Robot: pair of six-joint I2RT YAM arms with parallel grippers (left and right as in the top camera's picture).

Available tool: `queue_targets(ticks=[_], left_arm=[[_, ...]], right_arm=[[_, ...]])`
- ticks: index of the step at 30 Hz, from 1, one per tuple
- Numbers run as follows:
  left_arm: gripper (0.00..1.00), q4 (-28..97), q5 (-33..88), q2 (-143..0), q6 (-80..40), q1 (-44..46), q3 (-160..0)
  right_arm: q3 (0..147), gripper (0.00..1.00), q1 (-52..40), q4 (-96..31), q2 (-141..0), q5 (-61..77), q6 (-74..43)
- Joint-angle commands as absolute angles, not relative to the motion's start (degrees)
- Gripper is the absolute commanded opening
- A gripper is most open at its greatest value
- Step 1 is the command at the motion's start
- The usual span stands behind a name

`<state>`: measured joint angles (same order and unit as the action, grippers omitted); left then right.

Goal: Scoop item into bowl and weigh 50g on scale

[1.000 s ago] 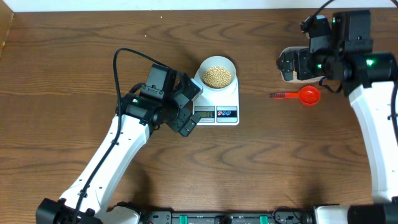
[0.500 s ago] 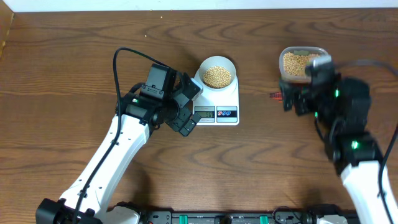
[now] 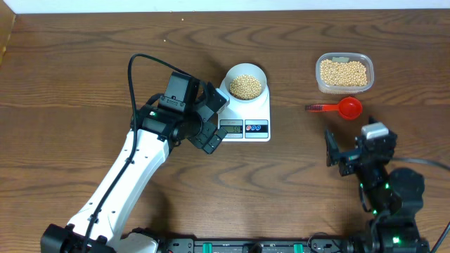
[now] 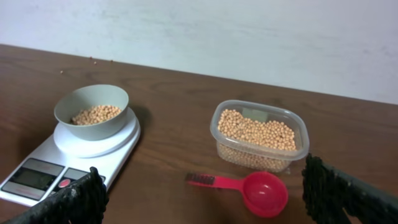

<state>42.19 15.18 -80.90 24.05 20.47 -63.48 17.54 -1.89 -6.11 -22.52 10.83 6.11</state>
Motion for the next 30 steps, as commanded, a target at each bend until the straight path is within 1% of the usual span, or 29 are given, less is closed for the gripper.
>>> queue_targets(ticks=[1, 8, 18, 24, 30], left_arm=[[0.98, 42.41, 16.05, -80.36, 24.58, 20.47, -64.84], [0.98, 42.41, 16.05, -80.36, 24.58, 20.47, -64.84], [0.98, 42.41, 16.05, -80.36, 24.58, 20.47, -64.84], [0.98, 42.41, 16.05, -80.36, 24.58, 20.49, -64.84], [0.98, 42.41, 16.03, -80.36, 24.58, 20.49, -64.84]], right_arm=[[14.37, 0.99, -1.48, -6.00, -18.33, 10.63, 6.52], [9.15, 0.99, -1.48, -5.43, -9.80, 9.74, 6.50], [0.27, 0.99, -1.34, 0.27, -0.10, 6.26, 6.50], [0.32, 0.99, -1.37, 0.19, -0.27, 4.97, 6.52], [0.30, 0.99, -1.58, -3.88, -0.25, 4.82, 5.96]])
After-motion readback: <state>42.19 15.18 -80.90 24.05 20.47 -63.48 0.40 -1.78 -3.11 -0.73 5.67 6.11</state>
